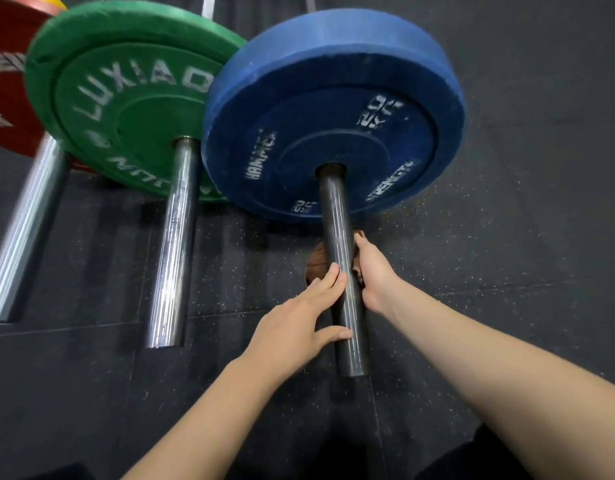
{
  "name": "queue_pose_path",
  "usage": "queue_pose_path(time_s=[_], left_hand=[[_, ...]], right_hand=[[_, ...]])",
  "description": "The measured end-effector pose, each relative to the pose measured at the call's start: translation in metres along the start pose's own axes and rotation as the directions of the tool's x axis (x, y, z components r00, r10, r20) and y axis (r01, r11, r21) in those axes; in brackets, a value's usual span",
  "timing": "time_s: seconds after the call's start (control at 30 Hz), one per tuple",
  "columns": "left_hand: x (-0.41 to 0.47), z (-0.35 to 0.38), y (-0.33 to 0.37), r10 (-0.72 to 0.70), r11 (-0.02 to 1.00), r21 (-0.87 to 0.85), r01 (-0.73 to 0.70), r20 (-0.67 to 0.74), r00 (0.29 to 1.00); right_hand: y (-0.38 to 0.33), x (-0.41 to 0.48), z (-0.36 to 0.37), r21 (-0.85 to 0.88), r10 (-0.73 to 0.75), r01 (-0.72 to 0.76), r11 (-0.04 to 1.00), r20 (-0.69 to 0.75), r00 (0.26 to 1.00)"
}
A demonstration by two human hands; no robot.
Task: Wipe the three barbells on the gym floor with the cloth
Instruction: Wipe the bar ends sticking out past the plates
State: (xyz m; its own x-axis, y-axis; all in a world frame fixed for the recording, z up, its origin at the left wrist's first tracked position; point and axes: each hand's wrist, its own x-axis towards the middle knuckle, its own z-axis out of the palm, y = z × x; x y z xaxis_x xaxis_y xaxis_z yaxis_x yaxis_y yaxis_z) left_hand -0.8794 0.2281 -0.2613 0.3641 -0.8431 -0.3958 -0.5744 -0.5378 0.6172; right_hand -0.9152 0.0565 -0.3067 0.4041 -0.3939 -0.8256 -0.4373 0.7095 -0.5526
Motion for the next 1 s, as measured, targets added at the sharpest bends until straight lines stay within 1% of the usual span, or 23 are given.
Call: queue_pose_path(time_s=[0.13,0.27,0.4,0.47,0.57,0.63,0.73,0.83,0.9,1.0], left_hand=[[0.0,0.001,0.006,0.016,0.996,0.083,-0.016,0.002,1.0],[0.003,0.0,0.008,0.017,0.988,0.153,-0.018,0.012,1.0],[0.004,0.001,0.006,0.016,0.991,0.133,-0.017,0.011,1.0],[0.003,0.002,0.006,0.008,0.993,0.118,-0.009,0.01,1.0],[0.003,0.003,0.007,0.002,0.994,0.11,-0.004,0.018,1.0],[0.004,0.002,0.005,-0.003,0.995,0.101,0.001,0.016,1.0],[0.003,0.003,0.001,-0.014,0.996,0.085,0.012,0.02,1.0],[0.003,0.003,-0.001,0.004,0.997,0.081,-0.006,0.026,1.0],[0.004,0.002,-0.001,0.009,0.997,0.077,-0.011,0.024,1.0],[0.005,0.001,-0.002,0.016,0.997,0.069,-0.018,0.032,0.999]], right_hand=[[0.029,-0.019,-0.012,-0.122,0.041,-0.045,0.992,-0.035,0.999],[0.058,-0.042,-0.027,-0.229,0.099,-0.09,0.969,0.026,0.995],[0.049,-0.044,-0.025,-0.178,0.175,-0.162,0.971,0.057,0.983],[0.038,-0.035,-0.018,-0.132,0.162,-0.158,0.979,0.024,0.987],[0.021,-0.023,-0.008,-0.07,0.107,-0.108,0.992,-0.015,0.994],[0.012,-0.02,-0.004,-0.07,0.095,-0.097,0.993,-0.036,0.995],[0.014,-0.02,-0.006,-0.149,0.109,-0.108,0.983,0.0,0.994],[0.03,-0.025,-0.02,-0.258,0.087,-0.075,0.963,0.039,0.995],[0.039,-0.032,-0.028,-0.311,0.098,-0.073,0.948,0.067,0.993],[0.056,-0.037,-0.041,-0.305,0.159,-0.127,0.944,0.082,0.984]])
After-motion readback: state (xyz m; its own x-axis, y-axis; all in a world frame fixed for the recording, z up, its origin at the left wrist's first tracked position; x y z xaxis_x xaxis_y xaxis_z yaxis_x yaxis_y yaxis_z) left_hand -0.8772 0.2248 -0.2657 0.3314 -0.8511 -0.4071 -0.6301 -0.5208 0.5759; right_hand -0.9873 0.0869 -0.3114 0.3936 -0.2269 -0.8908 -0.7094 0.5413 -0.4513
